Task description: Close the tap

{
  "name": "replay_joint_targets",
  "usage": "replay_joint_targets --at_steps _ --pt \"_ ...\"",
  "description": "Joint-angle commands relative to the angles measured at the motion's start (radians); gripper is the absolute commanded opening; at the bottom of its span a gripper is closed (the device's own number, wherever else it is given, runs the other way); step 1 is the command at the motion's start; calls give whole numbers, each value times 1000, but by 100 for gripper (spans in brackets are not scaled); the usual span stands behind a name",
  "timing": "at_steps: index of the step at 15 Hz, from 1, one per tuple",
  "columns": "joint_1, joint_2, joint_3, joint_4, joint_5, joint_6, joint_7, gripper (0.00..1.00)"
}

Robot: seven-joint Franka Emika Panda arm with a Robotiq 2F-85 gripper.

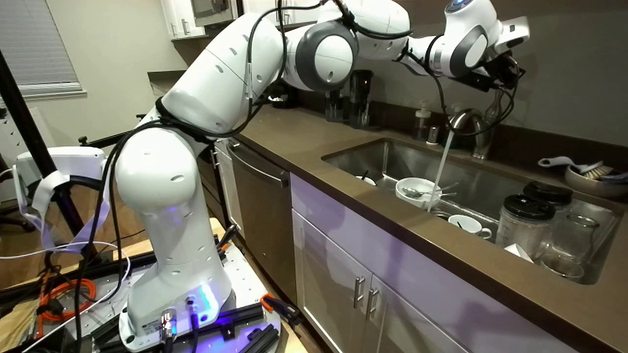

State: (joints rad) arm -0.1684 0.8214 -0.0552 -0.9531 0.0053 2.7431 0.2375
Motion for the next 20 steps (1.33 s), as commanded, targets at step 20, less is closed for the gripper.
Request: replay_joint_targets --at_steps 20 --pt "8 -183 0 -234 -10 -53 -28 4"
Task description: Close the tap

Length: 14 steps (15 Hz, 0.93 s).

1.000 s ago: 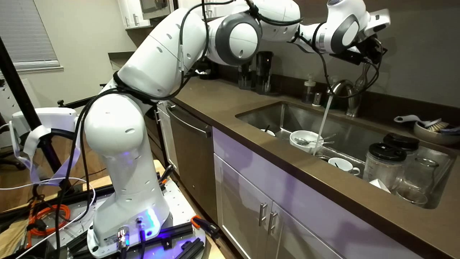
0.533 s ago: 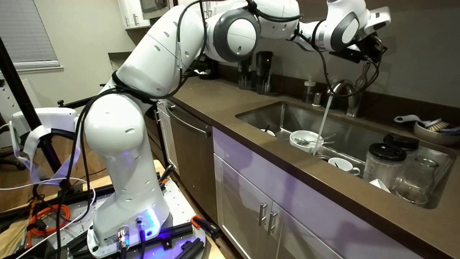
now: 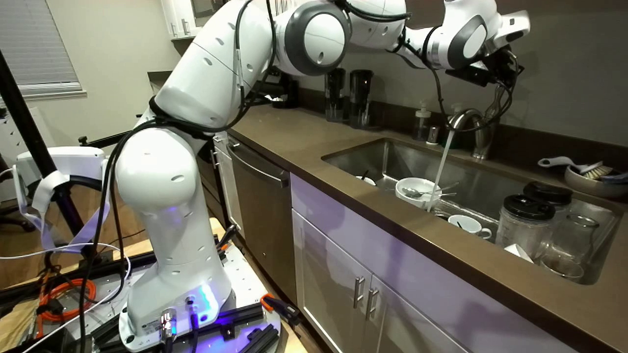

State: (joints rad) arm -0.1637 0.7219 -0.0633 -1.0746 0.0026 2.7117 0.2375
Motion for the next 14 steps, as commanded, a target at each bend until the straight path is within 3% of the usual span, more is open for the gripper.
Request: replay_joint_targets --at_steps 1,14 --pt "2 -96 12 -129 -4 -19 -32 4" --pt "15 -147 21 -291 49 84 -63 3"
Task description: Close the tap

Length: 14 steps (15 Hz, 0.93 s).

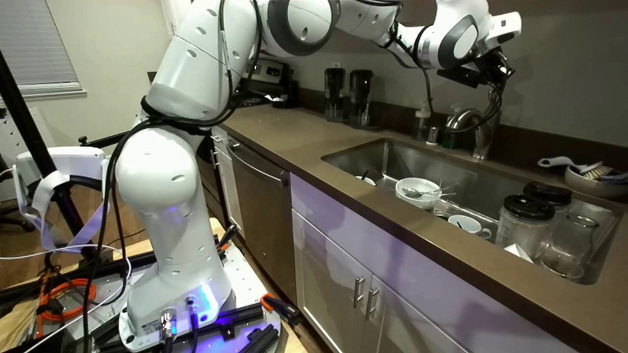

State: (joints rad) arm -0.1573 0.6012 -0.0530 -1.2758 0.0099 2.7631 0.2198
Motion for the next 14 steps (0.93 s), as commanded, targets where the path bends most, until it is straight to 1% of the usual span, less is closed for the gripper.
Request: replay_joint_targets --at_steps 1,4,7,8,11,14 --pt "9 -26 14 -105 45 47 -45 4" --pt "10 -37 17 -155 51 120 -44 4" --pt "25 -62 -5 -221 42 203 -23 3" --pt "16 -73 4 -246 9 243 7 4" --pt "42 -100 -39 -310 -1 371 33 4" --pt "76 -140 -88 -368 3 444 39 4"
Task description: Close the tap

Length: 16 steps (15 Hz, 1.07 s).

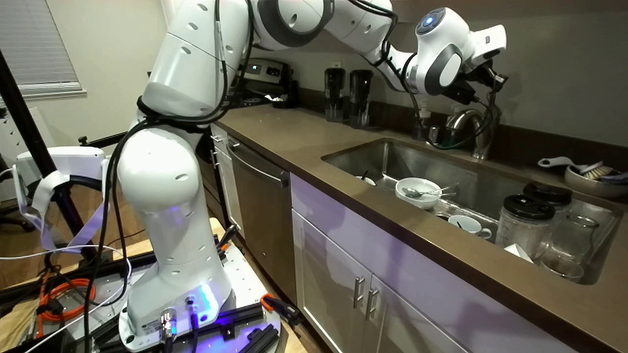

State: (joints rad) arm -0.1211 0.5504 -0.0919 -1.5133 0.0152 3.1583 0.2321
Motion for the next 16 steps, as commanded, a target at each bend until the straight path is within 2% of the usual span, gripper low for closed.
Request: replay_joint_targets --at_steps 1,9,13,16 --pt "57 -105 -73 -149 -2 67 33 4" --pt "195 -270 -240 -318 -14 86 27 4" --pt "258 -416 -309 -450 -44 28 1 4" --pt "310 -532 -384 -538 -118 -24 3 4"
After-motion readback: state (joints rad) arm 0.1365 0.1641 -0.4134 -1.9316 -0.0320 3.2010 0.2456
